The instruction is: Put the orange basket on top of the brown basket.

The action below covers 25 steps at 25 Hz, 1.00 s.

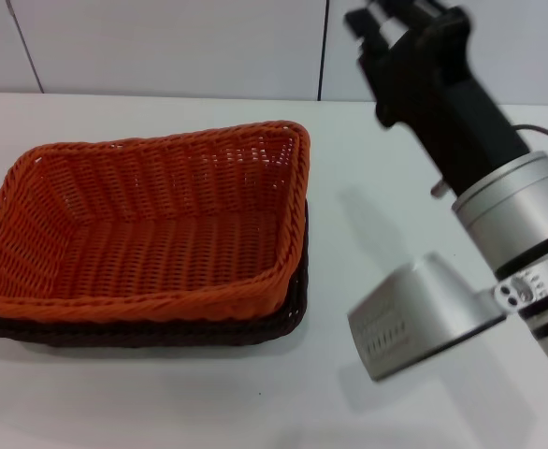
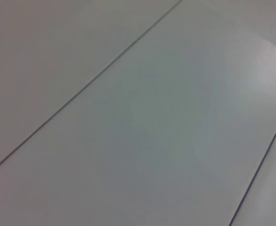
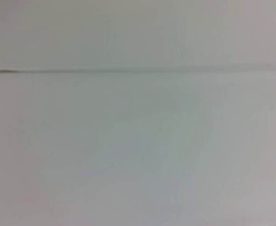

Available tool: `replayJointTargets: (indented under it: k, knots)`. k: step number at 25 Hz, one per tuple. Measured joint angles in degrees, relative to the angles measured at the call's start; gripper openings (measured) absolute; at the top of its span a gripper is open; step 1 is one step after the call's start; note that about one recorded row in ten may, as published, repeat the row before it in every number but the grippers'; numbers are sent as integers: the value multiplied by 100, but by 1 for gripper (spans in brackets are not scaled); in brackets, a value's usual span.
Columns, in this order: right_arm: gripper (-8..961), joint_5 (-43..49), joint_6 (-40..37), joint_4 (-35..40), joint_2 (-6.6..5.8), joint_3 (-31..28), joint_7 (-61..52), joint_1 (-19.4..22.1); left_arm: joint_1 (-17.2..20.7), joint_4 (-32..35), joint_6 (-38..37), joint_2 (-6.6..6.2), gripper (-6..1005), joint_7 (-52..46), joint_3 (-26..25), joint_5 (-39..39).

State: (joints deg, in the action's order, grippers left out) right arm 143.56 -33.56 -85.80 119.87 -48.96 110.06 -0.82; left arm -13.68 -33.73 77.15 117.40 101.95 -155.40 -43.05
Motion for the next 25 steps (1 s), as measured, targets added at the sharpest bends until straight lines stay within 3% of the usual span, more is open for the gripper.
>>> replayJointTargets:
  k: [1, 5, 9, 10, 13, 15, 22, 24, 25]
  knots:
    - [305, 0, 0, 0, 0, 0, 0, 0, 4, -18, 4, -8, 728, 0, 0, -32]
    - [305, -1530, -1637, 525, -19, 530, 191, -541, 21, -119, 28, -73, 728, 1, 4, -218]
    - [305, -2954, -3153, 924, -22, 1004, 10, -1219, 9, -329, 55, -129, 728, 104, 9, -625]
    - [305, -3661, -3793, 1087, -22, 1198, -272, -1546, 4, -381, 57, -132, 728, 160, 9, -711]
    - [304, -4108, -4334, 1286, -23, 1355, -629, -1771, -12, -534, 73, -135, 728, 374, 10, -932]
    - [304, -4382, -5168, 1571, -16, 1573, -1239, -1931, -11, -568, 95, -147, 728, 464, 10, -980]
    - [304, -4637, -5957, 1585, -58, 1635, -2393, -1637, 34, -655, 277, -135, 728, 646, -15, -1049]
    - [304, -4699, -5999, 1787, -68, 1651, -2974, -1615, 42, -647, 320, -116, 728, 719, -84, -1085]
    - [304, -4724, -6037, 2024, -83, 1578, -3798, -1514, 39, -647, 321, -104, 728, 754, -90, -1096]
